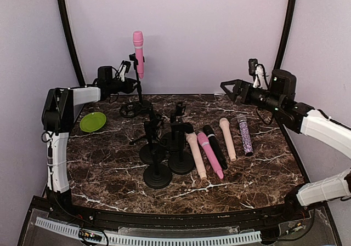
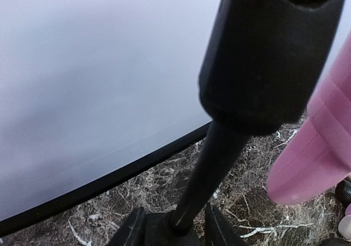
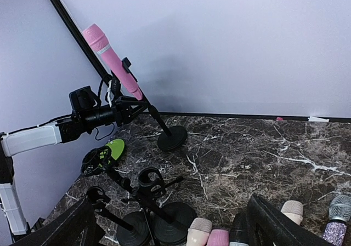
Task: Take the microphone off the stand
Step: Pick up the microphone stand with the microphone from the center of the board.
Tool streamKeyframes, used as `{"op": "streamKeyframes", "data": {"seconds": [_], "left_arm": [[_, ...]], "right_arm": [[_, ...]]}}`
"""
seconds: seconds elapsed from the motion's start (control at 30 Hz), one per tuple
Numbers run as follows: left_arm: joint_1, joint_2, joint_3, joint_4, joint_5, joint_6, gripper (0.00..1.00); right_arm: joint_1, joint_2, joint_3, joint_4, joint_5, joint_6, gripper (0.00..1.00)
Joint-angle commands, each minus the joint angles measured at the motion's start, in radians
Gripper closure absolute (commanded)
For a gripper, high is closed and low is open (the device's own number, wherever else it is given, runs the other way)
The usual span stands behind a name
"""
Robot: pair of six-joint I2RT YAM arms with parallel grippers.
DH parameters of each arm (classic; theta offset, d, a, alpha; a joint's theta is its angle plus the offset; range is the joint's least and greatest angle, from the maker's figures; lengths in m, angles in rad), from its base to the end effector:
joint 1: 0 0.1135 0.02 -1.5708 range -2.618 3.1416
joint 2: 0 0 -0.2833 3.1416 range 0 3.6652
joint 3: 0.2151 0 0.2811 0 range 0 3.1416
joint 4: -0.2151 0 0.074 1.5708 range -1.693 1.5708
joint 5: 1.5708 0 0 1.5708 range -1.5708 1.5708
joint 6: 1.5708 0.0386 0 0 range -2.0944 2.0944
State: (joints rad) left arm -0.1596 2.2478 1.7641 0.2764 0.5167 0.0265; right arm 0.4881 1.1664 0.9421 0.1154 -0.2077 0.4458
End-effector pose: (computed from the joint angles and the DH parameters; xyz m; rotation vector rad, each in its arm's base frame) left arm 0.5634 -0.1100 0.2376 0.5345 1.7018 -0.5540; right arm 0.2619 0.1481 0.3592 -0.2001 1.7430 0.8677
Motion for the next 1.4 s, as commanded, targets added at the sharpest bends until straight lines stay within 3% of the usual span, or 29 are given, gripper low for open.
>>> {"op": "streamKeyframes", "data": {"seconds": [0.0, 0.13, 0.47, 0.67, 0.87, 1.03, 1.1, 1.23, 1.37], "left_arm": [[0.006, 0.02, 0.072, 0.071, 0.049, 0.003, 0.62], [0.006, 0.076, 0.142, 0.072, 0.082, -0.008, 0.68], [0.005, 0.081, 0.15, 0.122, 0.09, 0.021, 1.0], [-0.007, -0.028, 0.048, 0.161, -0.01, 0.119, 1.0], [-0.008, -0.23, -0.126, 0.208, -0.226, 0.172, 1.0], [-0.008, -0.468, -0.358, 0.198, -0.521, 0.158, 1.0], [-0.012, -0.567, -0.483, 0.202, -0.55, 0.127, 1.0], [-0.084, -0.733, -0.665, 0.135, -0.607, 0.124, 1.0], [-0.224, -0.867, -0.783, 0.046, -0.696, 0.127, 1.0]], "right_arm": [[-0.006, 0.025, 0.034, 0.023, 0.032, -0.024, 0.03], [-0.006, 0.042, 0.042, 0.02, 0.038, -0.029, 0.04], [-0.009, 0.062, 0.044, -0.003, 0.061, -0.03, 0.03], [-0.011, 0.044, 0.034, -0.014, 0.077, -0.028, 0.03], [-0.012, 0.007, 0.009, -0.017, 0.102, -0.025, 0.04], [-0.013, -0.004, -0.021, 0.005, 0.103, -0.019, 0.03], [-0.013, -0.004, -0.026, 0.013, 0.091, -0.012, 0.03], [-0.013, -0.025, -0.044, 0.037, 0.053, -0.008, 0.04], [-0.013, -0.063, -0.079, 0.047, 0.022, -0.017, 0.04]]}}
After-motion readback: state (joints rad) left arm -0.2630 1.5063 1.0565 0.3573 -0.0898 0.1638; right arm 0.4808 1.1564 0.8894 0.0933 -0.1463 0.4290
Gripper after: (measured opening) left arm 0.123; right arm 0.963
